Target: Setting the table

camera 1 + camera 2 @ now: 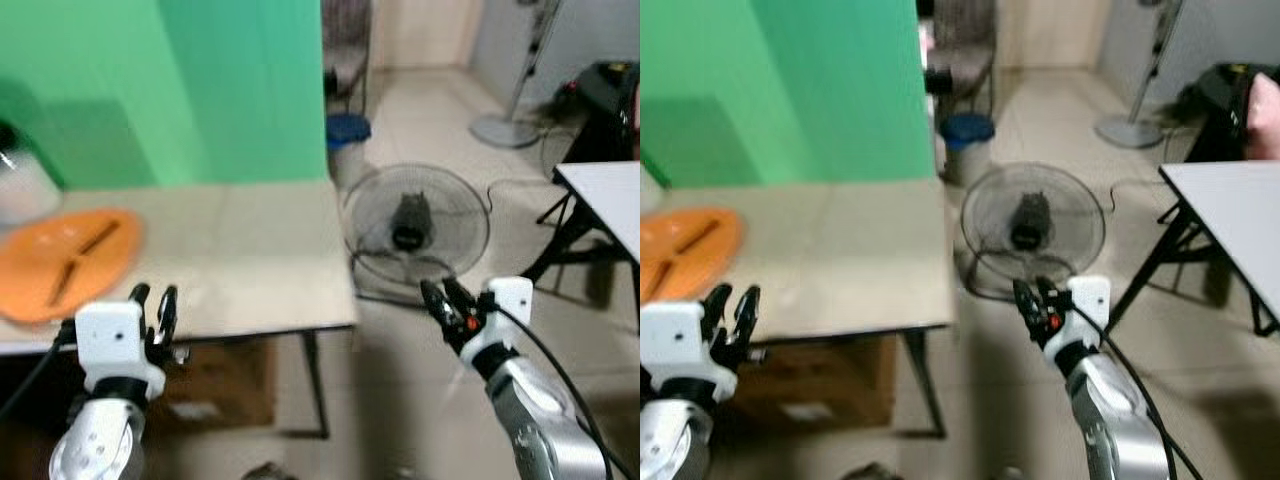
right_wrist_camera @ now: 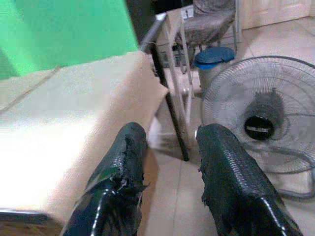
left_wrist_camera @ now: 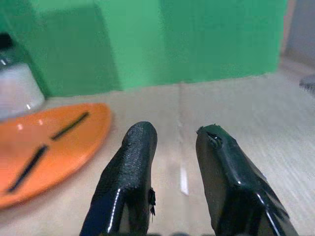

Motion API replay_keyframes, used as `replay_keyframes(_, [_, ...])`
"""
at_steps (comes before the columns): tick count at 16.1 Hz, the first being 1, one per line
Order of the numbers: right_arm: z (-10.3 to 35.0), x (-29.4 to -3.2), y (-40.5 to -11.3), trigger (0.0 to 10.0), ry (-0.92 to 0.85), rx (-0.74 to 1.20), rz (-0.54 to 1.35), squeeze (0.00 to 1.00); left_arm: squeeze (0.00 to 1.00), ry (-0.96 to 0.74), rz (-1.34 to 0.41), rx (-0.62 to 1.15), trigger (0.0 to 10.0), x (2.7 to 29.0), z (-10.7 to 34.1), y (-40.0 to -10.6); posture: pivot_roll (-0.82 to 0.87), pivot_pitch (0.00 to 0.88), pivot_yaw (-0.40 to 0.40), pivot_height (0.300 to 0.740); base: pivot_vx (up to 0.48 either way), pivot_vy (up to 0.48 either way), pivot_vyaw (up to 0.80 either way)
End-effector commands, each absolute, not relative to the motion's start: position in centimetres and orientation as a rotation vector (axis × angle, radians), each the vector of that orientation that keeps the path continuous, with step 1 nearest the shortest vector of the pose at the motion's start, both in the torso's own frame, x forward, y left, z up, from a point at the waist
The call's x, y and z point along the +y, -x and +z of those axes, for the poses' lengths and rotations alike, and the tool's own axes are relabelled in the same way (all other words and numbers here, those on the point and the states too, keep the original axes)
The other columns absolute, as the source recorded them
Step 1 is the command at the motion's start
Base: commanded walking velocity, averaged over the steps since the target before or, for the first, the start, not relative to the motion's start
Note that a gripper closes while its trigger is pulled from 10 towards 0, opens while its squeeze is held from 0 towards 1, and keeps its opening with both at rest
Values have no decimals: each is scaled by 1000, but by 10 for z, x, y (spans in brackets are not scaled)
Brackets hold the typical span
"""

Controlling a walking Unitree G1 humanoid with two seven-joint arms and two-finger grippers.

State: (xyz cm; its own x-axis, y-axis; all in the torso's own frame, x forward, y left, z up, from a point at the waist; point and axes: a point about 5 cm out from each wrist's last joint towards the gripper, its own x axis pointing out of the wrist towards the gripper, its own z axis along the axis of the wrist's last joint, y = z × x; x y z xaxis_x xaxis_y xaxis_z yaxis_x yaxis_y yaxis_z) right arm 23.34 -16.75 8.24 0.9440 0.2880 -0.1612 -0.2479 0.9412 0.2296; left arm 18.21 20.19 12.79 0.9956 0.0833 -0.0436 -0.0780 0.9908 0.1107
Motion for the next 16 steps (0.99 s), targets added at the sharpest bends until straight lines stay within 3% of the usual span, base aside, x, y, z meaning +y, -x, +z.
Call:
replay_keyframes(1, [88, -162, -235, 10000, -223, 175, 288, 0, 0, -129, 91, 58, 10000, 207, 128, -182, -39, 36, 45, 740, 0, 472, 0])
replay_keyframes(3, [88, -162, -234, 10000, -233, 174, 285, 0, 0, -130, 89, 59, 10000, 207, 128, -182, -40, 36, 47, 740, 0, 480, 0])
replay_keyframes(9, [89, -161, -235, 10000, -243, 173, 294, 0, 0, -136, 87, 57, 10000, 209, 129, -184, -39, 36, 46, 740, 0, 475, -800])
replay_keyframes(12, [93, -159, -238, 10000, -234, 155, 330, 0, 0, -135, 99, 55, 10000, 209, 130, -183, -39, 35, 44, 740, 0, 342, 0])
replay_keyframes(16, [101, -151, -241, 10000, -272, 149, 436, 0, 0, -167, 124, 0, 10000, 205, 144, -183, -24, 34, 31, 740, 0, 0, 0])
